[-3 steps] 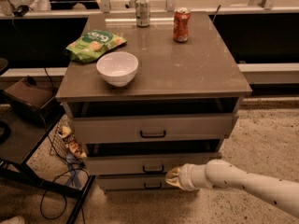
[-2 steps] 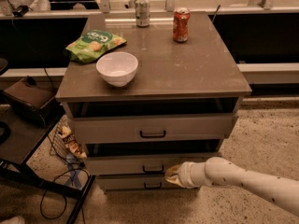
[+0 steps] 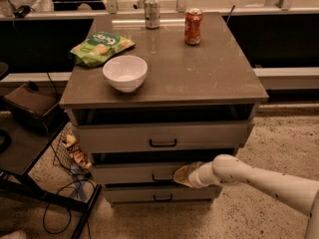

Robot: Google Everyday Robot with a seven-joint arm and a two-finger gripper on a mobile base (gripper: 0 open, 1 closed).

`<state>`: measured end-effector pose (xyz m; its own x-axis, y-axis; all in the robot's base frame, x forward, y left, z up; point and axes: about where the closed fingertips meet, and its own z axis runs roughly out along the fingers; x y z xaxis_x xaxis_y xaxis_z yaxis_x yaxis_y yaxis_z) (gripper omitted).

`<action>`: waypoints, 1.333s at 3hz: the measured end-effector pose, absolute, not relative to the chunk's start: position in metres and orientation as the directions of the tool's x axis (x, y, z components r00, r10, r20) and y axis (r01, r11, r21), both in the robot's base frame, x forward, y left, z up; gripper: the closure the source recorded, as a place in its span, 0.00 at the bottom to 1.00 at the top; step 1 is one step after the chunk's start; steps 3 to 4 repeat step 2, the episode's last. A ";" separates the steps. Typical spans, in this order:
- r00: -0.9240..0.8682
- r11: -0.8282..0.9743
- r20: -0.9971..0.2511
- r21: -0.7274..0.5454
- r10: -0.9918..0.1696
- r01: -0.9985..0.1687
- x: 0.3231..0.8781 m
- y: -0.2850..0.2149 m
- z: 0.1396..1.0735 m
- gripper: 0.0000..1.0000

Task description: Close middle drawer

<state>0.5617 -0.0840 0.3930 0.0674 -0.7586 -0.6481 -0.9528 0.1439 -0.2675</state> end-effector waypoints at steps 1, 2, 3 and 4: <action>0.064 0.146 -0.657 -0.260 -0.751 -0.954 0.573 -0.084 0.391 1.00; 0.064 0.146 -0.657 -0.260 -0.751 -0.955 0.573 -0.083 0.391 1.00; 0.064 0.146 -0.657 -0.260 -0.751 -0.955 0.573 -0.083 0.391 1.00; 0.064 0.146 -0.657 -0.260 -0.751 -0.955 0.573 -0.083 0.391 1.00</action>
Offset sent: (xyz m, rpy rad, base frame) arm 0.0354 -0.0027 -0.0031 0.0191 0.0032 -0.0018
